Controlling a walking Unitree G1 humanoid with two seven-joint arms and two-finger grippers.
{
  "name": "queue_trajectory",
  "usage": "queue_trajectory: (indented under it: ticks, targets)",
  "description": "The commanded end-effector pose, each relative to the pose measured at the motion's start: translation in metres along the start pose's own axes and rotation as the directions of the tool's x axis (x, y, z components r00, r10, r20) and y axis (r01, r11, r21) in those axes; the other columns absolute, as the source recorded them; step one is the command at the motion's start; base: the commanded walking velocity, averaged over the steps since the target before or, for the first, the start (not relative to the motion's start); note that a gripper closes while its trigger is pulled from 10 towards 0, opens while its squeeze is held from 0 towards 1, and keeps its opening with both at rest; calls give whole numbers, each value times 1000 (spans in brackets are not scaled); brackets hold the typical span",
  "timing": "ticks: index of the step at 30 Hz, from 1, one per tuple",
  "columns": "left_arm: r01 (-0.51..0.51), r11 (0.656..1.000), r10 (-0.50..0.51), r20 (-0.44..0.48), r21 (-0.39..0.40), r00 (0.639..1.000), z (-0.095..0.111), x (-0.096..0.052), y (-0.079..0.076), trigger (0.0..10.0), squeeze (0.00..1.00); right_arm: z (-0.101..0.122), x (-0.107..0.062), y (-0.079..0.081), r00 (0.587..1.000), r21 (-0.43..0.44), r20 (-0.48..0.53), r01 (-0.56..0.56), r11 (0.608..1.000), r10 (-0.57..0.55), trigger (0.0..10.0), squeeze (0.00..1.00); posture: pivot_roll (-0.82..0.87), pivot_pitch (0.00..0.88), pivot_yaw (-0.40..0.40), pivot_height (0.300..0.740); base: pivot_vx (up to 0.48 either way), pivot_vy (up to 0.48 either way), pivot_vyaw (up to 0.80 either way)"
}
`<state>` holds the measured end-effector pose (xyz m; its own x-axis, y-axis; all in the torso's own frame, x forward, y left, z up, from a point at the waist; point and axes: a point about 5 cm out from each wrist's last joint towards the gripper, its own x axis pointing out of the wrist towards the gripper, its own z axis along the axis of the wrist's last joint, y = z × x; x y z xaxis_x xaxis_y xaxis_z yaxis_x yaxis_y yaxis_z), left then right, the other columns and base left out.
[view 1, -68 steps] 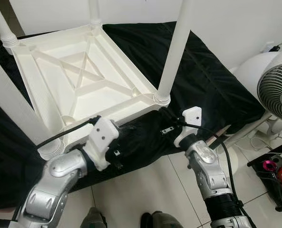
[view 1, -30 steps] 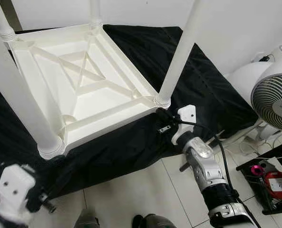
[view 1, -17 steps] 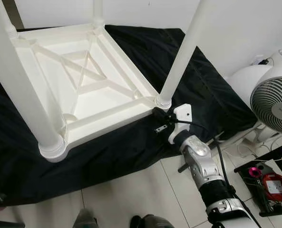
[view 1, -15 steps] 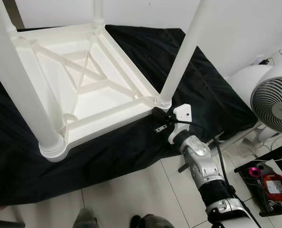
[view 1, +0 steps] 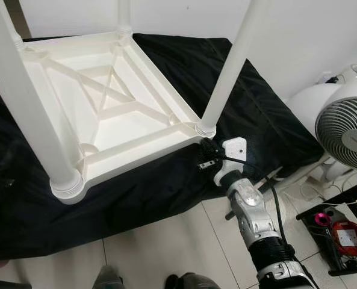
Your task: Building children table
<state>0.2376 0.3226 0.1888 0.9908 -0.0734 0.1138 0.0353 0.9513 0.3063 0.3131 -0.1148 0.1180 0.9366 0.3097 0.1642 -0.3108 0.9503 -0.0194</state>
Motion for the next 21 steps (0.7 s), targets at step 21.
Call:
queue_trajectory:
  ticks: [21]
  targets:
    - [514,817,-504,110,-262,857,20,14,-116,10000,0,-4,1,-45,909,-124,-36,407,905,-414,10000,0,59,87,-93,740,0,0,0]
